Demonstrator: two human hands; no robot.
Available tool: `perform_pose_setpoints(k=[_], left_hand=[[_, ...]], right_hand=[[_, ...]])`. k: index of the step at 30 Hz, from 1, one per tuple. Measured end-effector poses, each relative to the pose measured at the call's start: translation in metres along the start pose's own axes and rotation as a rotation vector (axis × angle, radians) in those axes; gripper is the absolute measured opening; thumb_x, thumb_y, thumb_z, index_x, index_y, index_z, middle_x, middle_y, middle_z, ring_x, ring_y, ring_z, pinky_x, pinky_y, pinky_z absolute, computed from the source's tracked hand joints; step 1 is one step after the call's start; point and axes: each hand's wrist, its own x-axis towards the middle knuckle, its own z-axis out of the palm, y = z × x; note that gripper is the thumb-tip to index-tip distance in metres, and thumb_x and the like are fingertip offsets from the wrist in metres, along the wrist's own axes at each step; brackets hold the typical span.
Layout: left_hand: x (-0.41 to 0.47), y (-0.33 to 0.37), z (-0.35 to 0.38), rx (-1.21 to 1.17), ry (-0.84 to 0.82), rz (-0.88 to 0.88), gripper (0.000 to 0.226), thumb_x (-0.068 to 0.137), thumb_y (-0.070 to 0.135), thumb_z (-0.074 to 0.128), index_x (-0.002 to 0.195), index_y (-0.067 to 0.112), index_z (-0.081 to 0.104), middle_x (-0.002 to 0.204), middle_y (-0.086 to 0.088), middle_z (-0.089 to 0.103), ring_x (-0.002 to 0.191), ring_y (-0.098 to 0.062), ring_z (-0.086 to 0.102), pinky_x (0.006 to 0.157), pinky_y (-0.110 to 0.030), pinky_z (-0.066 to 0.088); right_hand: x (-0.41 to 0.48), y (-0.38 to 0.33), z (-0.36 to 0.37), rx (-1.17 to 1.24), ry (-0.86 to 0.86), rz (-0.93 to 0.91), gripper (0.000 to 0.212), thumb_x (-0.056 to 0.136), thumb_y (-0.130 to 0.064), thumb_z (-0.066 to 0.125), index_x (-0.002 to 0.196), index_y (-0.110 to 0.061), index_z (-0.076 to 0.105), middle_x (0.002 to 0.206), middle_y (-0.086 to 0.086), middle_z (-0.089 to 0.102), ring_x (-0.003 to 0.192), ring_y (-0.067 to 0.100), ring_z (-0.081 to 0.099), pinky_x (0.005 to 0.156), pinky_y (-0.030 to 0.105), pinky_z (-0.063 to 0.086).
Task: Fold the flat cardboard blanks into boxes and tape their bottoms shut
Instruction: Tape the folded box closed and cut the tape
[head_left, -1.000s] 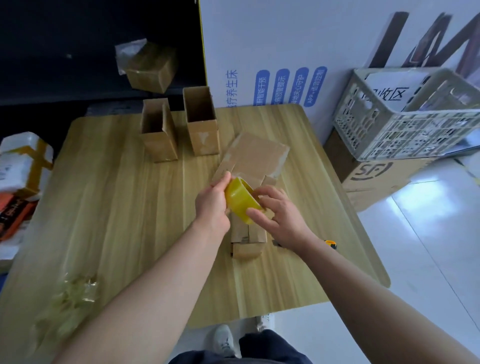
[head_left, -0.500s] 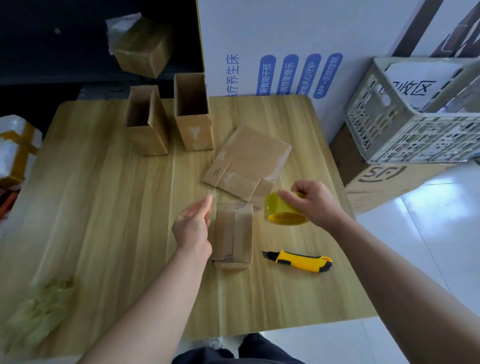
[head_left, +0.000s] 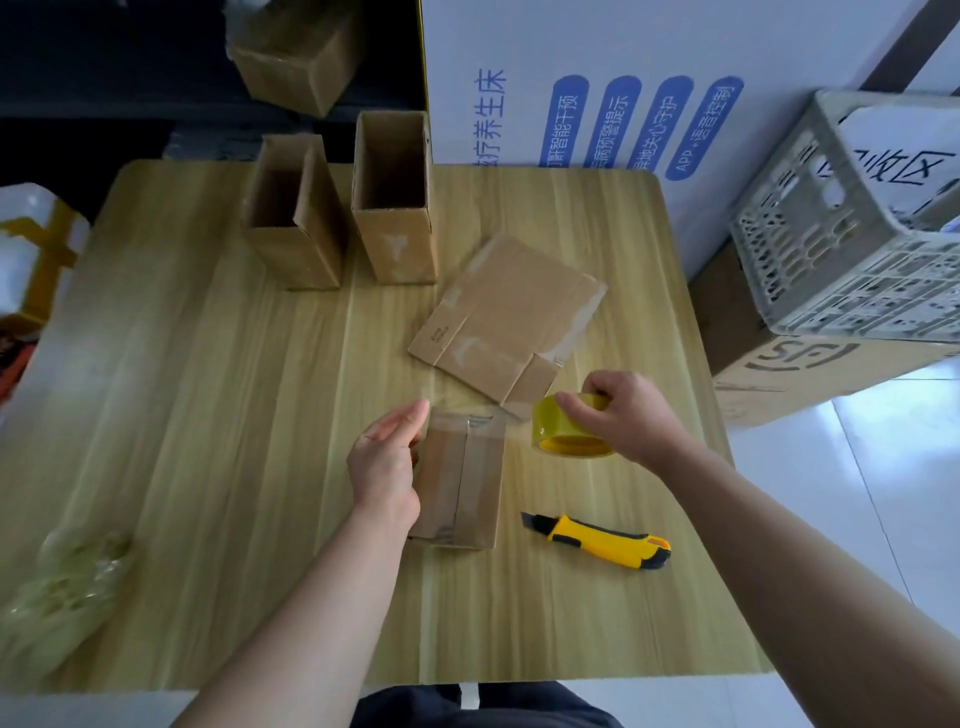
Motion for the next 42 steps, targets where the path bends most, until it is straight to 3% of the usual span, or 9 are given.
perform_pose_setpoints(k=[9, 21, 25, 29, 33, 36, 39, 42], left_hand=[[0.002, -0.004, -0.002, 0.023, 0.012, -0.03, 0.031, 0.07, 0.02, 0.085, 0.098, 0.012, 0.075, 0.096, -0.002, 0.075, 0.103, -0.02, 0.067, 0.099, -0.041, 0.051], [0.008, -0.01, -0.003, 0.093, 0.057, -0.041, 0.018, 0.069, 0.02, 0.086, 0.084, 0.018, 0.076, 0.094, -0.004, 0.075, 0.099, -0.024, 0.068, 0.097, -0.044, 0.052], [0.005, -0.008, -0.002, 0.178, 0.079, -0.013, 0.021, 0.07, 0.024, 0.085, 0.085, 0.018, 0.072, 0.091, 0.0, 0.074, 0.09, -0.017, 0.069, 0.092, -0.037, 0.054], [0.006, -0.01, -0.002, 0.331, 0.124, 0.035, 0.043, 0.07, 0.036, 0.085, 0.096, 0.016, 0.058, 0.091, 0.001, 0.067, 0.082, -0.019, 0.063, 0.081, -0.034, 0.054], [0.002, -0.001, 0.002, 0.68, 0.107, 0.386, 0.017, 0.084, 0.026, 0.072, 0.093, 0.017, 0.061, 0.096, 0.001, 0.063, 0.088, -0.02, 0.061, 0.068, -0.025, 0.046], [-0.008, 0.002, 0.003, 0.971, 0.069, 0.654, 0.016, 0.09, 0.031, 0.063, 0.103, 0.022, 0.068, 0.106, 0.003, 0.062, 0.09, -0.016, 0.057, 0.074, -0.033, 0.05], [-0.023, -0.003, 0.002, 1.183, -0.052, 0.665, 0.043, 0.087, 0.044, 0.062, 0.122, 0.02, 0.064, 0.125, 0.006, 0.059, 0.111, -0.015, 0.056, 0.088, -0.034, 0.051], [-0.03, -0.008, -0.003, 1.387, -0.128, 0.69, 0.07, 0.085, 0.051, 0.06, 0.144, 0.017, 0.042, 0.145, 0.002, 0.045, 0.13, -0.019, 0.044, 0.105, -0.032, 0.038]], right_hand=[[0.001, 0.003, 0.007, -0.046, -0.013, 0.019, 0.047, 0.085, -0.052, 0.061, 0.07, -0.007, 0.059, 0.06, 0.001, 0.049, 0.056, 0.013, 0.043, 0.051, 0.027, 0.037], [0.002, 0.007, 0.014, -0.051, -0.007, 0.031, 0.049, 0.086, -0.051, 0.06, 0.069, -0.005, 0.057, 0.059, 0.002, 0.046, 0.056, 0.015, 0.041, 0.051, 0.03, 0.037], [0.001, 0.009, 0.018, -0.046, -0.016, 0.046, 0.049, 0.086, -0.052, 0.059, 0.067, -0.008, 0.055, 0.058, 0.0, 0.045, 0.055, 0.015, 0.04, 0.051, 0.03, 0.037], [-0.004, 0.011, 0.025, -0.025, -0.043, 0.063, 0.05, 0.089, -0.051, 0.057, 0.07, -0.005, 0.057, 0.059, 0.001, 0.047, 0.056, 0.015, 0.041, 0.052, 0.03, 0.036], [-0.01, 0.011, 0.036, 0.035, -0.058, 0.083, 0.051, 0.092, -0.047, 0.056, 0.069, -0.002, 0.054, 0.06, 0.003, 0.043, 0.057, 0.017, 0.038, 0.052, 0.031, 0.032], [-0.016, 0.007, 0.044, 0.07, -0.076, 0.076, 0.048, 0.093, -0.045, 0.056, 0.064, -0.008, 0.047, 0.059, 0.001, 0.039, 0.057, 0.017, 0.034, 0.053, 0.031, 0.03], [-0.022, 0.002, 0.052, 0.117, -0.081, 0.085, 0.047, 0.094, -0.043, 0.056, 0.063, -0.011, 0.044, 0.059, 0.001, 0.036, 0.057, 0.017, 0.032, 0.052, 0.031, 0.028], [-0.033, 0.0, 0.062, 0.18, -0.068, 0.117, 0.047, 0.094, -0.042, 0.055, 0.061, -0.013, 0.037, 0.058, 0.0, 0.033, 0.055, 0.016, 0.029, 0.049, 0.028, 0.025]])
